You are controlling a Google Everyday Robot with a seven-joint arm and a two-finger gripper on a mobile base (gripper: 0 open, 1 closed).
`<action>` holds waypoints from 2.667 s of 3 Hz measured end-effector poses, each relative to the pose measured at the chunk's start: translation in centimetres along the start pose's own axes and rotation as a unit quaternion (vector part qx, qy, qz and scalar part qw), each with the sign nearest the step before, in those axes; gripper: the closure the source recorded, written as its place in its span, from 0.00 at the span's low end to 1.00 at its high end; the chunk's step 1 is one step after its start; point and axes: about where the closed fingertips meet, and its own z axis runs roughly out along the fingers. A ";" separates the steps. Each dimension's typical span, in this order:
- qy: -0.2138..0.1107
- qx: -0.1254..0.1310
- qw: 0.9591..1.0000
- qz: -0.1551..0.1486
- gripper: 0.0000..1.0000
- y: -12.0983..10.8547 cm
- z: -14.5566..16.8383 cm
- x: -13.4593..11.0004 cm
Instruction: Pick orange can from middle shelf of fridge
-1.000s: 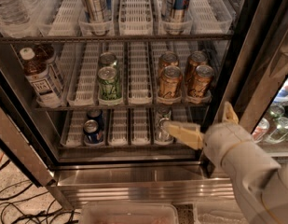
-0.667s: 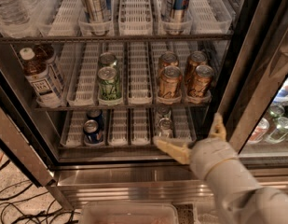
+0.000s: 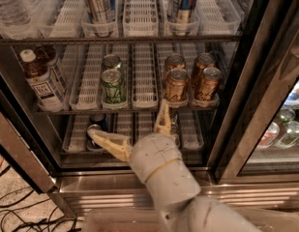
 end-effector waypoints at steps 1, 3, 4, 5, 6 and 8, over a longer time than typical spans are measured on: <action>-0.061 -0.008 0.997 0.040 0.00 4.3 1.7 -2.6; -0.043 0.043 0.998 0.020 0.00 8.2 1.6 -0.5; 0.032 0.129 0.990 0.044 0.00 3.9 0.4 4.1; 0.048 0.155 0.986 0.045 0.00 2.8 -0.2 4.9; 0.044 0.151 0.987 0.044 0.00 3.2 -0.1 4.9; 0.060 0.247 0.966 0.050 0.00 -3.9 -2.3 6.2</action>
Offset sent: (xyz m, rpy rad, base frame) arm 0.0041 0.0124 -0.0054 0.1802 -0.0306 -0.4439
